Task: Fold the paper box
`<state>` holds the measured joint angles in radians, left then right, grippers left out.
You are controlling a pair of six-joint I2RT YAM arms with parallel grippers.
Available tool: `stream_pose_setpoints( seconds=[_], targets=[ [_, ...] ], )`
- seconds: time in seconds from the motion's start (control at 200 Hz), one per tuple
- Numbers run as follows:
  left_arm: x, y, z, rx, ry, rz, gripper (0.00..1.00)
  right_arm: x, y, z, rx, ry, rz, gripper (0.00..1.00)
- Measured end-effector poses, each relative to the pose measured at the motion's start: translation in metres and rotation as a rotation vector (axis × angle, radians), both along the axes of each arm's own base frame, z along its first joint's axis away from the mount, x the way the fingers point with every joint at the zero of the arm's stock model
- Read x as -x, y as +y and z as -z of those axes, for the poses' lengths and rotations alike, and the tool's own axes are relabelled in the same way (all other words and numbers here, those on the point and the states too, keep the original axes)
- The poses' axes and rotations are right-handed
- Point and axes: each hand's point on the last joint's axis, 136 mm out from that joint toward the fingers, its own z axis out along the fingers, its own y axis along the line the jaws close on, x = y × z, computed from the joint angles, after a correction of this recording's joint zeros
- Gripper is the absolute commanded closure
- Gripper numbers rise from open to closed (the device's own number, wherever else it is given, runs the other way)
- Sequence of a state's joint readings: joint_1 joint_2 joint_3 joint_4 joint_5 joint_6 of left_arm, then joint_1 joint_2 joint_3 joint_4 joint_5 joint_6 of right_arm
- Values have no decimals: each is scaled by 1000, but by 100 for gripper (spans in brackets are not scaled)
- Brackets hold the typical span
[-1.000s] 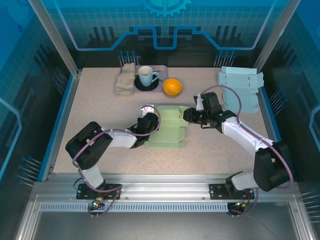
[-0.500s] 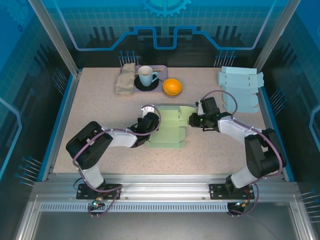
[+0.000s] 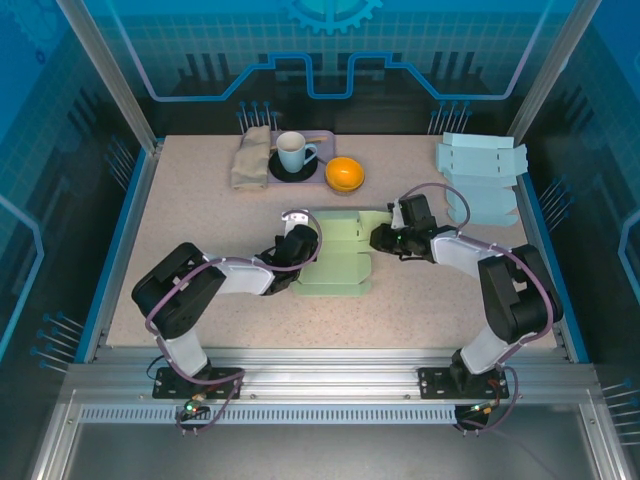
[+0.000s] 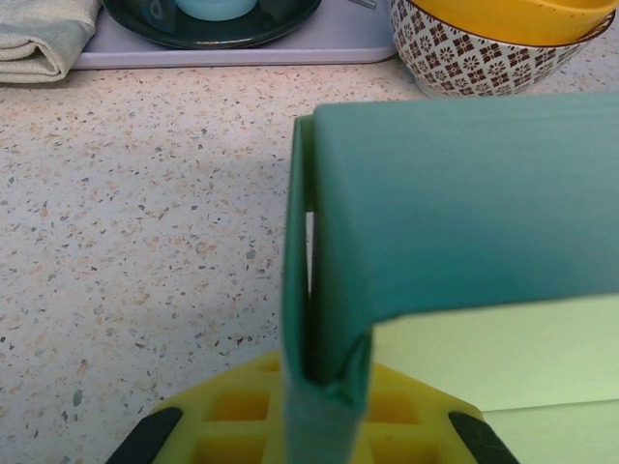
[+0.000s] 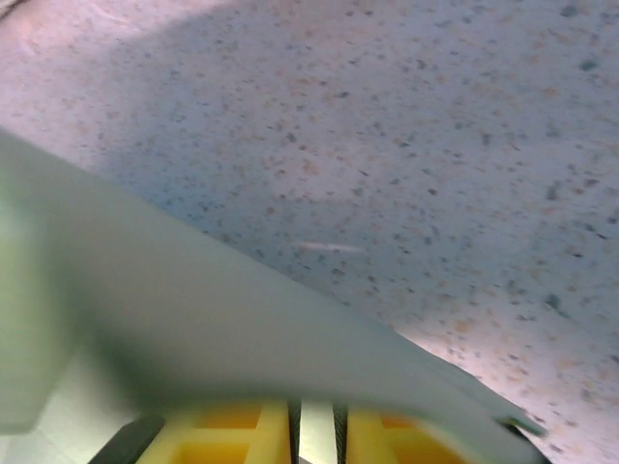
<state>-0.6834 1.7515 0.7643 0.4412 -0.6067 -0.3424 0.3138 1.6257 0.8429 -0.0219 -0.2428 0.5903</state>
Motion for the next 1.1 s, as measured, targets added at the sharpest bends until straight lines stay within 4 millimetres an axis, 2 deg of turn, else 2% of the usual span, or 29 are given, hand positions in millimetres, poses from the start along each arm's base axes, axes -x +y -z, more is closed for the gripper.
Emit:
stream_pose_setpoints(
  seconds=[0.19,0.28,0.39,0.495,0.645,0.73,1.1],
  targets=[
    [0,0,0,0,0,0,100,-2,16,-12,-114,-3,-13,80],
    [-1,-1,-1,-2,3,0,100,-3,18,-16,-134,-4,-6,67],
    [-2,-2,-2,-1,4,-1,100,-2,7,-12,-79,3,35,56],
    [-1,-1,-1,9,9,-9,100,2,-2,-7,-32,10,54,49],
    [0,0,1,22,22,-21,100,16,-14,14,-11,57,68,48],
    [1,-1,4,39,34,-25,100,21,-13,20,-23,80,60,49],
    [1,-3,4,110,52,-55,100,12,22,-10,-149,10,-41,57]
  ],
)
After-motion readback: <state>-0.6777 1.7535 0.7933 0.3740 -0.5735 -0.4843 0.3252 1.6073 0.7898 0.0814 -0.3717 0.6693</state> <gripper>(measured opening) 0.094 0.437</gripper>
